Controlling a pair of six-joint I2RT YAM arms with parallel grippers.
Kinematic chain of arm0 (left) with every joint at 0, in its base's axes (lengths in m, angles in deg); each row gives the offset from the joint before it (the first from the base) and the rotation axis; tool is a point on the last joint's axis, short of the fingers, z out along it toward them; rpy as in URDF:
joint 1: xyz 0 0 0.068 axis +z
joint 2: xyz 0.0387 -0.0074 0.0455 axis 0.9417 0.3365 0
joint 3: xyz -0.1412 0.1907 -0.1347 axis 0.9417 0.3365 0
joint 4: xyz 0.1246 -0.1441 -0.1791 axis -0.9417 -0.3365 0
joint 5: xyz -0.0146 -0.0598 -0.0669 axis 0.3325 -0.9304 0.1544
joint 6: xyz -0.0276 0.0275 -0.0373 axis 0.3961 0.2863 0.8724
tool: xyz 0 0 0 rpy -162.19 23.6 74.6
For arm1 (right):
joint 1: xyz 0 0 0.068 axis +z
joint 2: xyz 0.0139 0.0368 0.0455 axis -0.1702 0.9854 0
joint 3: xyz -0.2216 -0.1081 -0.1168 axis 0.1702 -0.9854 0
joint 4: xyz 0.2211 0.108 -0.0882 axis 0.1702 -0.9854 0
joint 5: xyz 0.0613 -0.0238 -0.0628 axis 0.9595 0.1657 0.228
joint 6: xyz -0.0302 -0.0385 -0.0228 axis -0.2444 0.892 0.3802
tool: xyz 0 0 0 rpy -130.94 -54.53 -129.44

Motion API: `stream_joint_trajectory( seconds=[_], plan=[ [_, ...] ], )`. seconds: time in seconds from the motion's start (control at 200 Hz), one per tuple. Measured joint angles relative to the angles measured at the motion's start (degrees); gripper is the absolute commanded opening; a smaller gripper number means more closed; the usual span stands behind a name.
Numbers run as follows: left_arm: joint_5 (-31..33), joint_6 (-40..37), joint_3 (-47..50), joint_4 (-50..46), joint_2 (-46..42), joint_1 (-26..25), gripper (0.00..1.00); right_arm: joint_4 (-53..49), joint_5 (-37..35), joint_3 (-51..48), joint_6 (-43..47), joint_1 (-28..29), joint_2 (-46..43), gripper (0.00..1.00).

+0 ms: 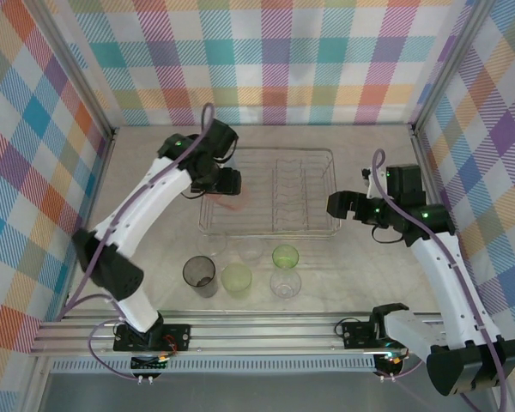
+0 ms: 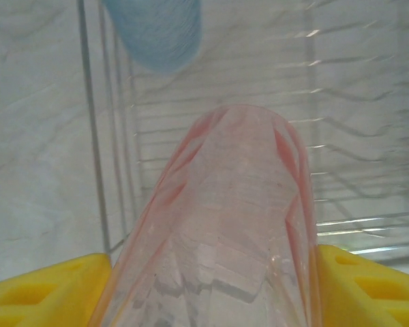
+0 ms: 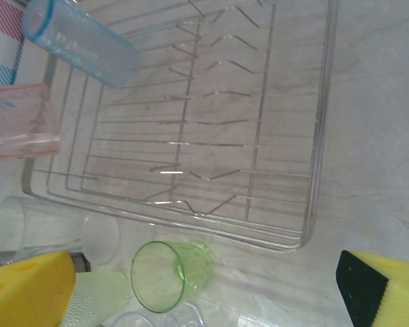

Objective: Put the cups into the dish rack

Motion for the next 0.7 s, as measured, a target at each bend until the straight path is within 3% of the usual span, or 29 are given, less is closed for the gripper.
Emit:
stream_joint_trajectory(
  seconds=[0.7],
  plan=[
    [11.3, -4.8, -15.3, -5.4, 22.3, 0.0, 0.0, 1.8, 5.2, -1.5, 0.0, 0.0, 4.0, 0.99]
  ],
)
